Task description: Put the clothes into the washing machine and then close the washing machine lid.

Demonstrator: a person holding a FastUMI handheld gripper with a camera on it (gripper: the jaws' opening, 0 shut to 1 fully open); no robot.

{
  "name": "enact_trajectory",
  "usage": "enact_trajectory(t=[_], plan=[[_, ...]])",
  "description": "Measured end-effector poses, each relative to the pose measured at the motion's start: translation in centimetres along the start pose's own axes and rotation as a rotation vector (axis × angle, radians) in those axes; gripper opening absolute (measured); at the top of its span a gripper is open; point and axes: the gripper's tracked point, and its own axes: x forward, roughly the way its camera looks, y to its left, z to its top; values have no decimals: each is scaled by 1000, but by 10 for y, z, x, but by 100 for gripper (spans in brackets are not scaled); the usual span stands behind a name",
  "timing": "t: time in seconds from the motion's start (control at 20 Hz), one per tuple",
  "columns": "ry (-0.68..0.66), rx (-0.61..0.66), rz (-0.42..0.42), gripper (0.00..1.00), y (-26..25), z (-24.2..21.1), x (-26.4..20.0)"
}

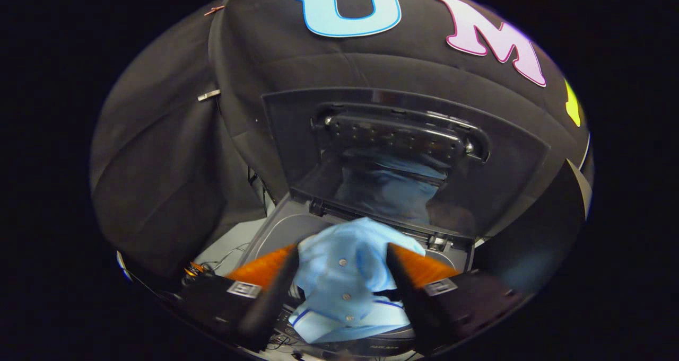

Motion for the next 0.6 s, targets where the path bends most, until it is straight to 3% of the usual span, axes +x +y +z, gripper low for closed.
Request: enact_trajectory(t=[0.05,0.6], plan=[[-9,-7,1,97,-1,3,-4],[-246,42,19,99,4,83,-71]])
